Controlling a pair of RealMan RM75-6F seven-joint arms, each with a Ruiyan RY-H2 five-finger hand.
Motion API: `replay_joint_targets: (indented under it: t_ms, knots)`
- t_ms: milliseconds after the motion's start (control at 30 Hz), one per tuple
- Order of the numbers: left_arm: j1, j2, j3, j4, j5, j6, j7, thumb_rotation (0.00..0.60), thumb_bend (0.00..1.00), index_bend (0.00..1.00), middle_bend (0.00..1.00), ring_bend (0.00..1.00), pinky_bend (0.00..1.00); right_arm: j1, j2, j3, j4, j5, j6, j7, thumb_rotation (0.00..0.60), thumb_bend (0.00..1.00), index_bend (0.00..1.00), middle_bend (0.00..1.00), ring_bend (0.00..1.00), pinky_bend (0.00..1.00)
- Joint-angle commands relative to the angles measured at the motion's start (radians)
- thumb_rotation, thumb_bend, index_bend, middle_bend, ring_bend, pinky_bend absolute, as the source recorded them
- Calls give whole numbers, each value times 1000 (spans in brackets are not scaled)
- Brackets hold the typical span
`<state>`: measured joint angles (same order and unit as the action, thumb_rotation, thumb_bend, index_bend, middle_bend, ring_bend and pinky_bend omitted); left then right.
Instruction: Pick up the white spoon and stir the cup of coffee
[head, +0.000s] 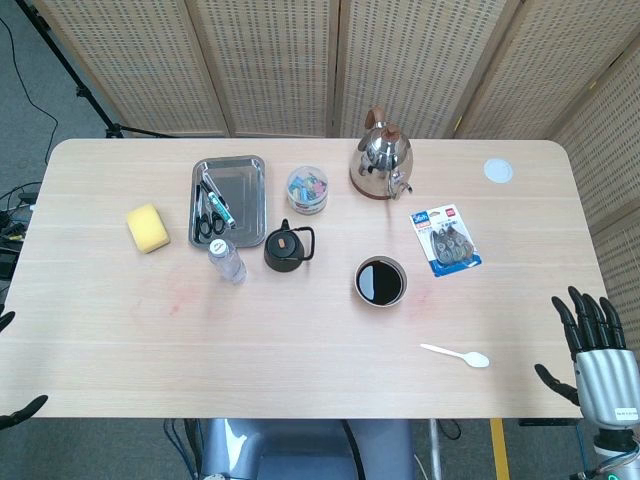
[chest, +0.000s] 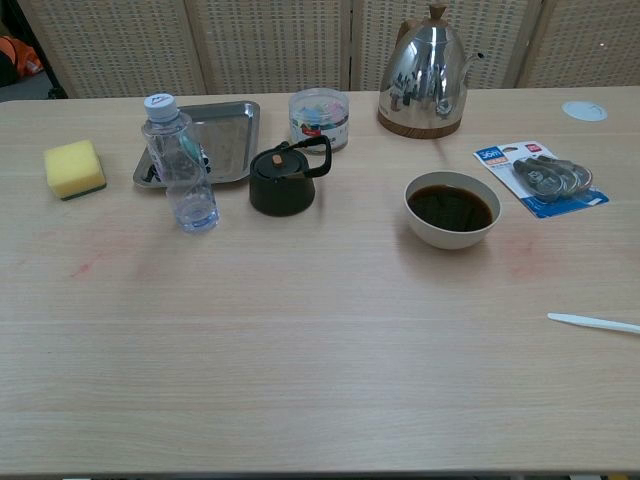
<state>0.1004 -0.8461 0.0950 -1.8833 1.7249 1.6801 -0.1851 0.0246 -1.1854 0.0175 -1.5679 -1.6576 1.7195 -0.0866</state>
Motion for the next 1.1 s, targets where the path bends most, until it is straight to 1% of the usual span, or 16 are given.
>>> replay_joint_targets:
  t_ms: [33, 167, 233, 300, 367, 400, 433, 467, 500, 567, 733, 867, 1100]
  knots:
    - [2, -1, 3, 7, 5, 3, -4, 600, 0, 0, 0, 0, 0, -2, -2, -3, -7, -4, -6, -2, 600, 0, 37, 0, 0, 0]
    - [3, 4, 4, 11, 3, 5, -20, 600, 0, 0, 0, 0, 0, 1, -10, -12, -22, -11, -26, 3, 600, 0, 46, 0, 0, 0]
    - [5, 5, 3, 14, 5, 11, -29, 600, 0, 0, 0, 0, 0, 6, -23, -15, -30, -21, -34, 16, 600, 0, 100, 0, 0, 0]
    - [6, 7, 3, 18, 7, 16, -38, 600, 0, 0, 0, 0, 0, 15, -55, -11, -23, -36, -36, 38, 600, 0, 209, 0, 0, 0]
    - [6, 8, 3, 19, 6, 16, -43, 600, 0, 0, 0, 0, 0, 27, -94, -9, -11, -33, -60, 42, 600, 3, 281, 0, 0, 0]
    - [4, 8, 2, 21, 3, 13, -44, 600, 0, 0, 0, 0, 0, 49, -125, -18, -16, -23, -122, 24, 600, 19, 308, 0, 0, 0]
    - [3, 9, 1, 22, -1, 10, -45, 600, 0, 0, 0, 0, 0, 64, -147, -10, -20, -6, -159, -3, 600, 40, 322, 0, 0, 0]
    - [1, 10, 1, 22, -6, 6, -49, 600, 0, 0, 0, 0, 0, 77, -169, -2, -26, 12, -189, -31, 600, 84, 335, 0, 0, 0]
    - [0, 12, 0, 21, -9, 4, -53, 600, 0, 0, 0, 0, 0, 85, -182, 2, -30, 24, -208, -45, 600, 141, 342, 0, 0, 0]
    - [-1, 15, -1, 21, -13, 2, -60, 600, 0, 0, 0, 0, 0, 97, -202, 7, -36, 43, -239, -66, 600, 221, 346, 0, 0, 0]
    - [-3, 20, 0, 24, -12, -1, -70, 600, 0, 0, 0, 0, 0, 127, -258, 15, -43, 95, -317, -117, 600, 354, 366, 0, 0, 0]
    - [-3, 21, 2, 27, -7, -2, -74, 600, 0, 0, 0, 0, 0, 138, -289, 22, -31, 133, -351, -138, 600, 363, 427, 0, 0, 0]
    - [-5, 23, 3, 28, -7, -4, -80, 600, 0, 0, 0, 0, 0, 156, -323, 38, -5, 189, -392, -169, 600, 363, 427, 0, 0, 0]
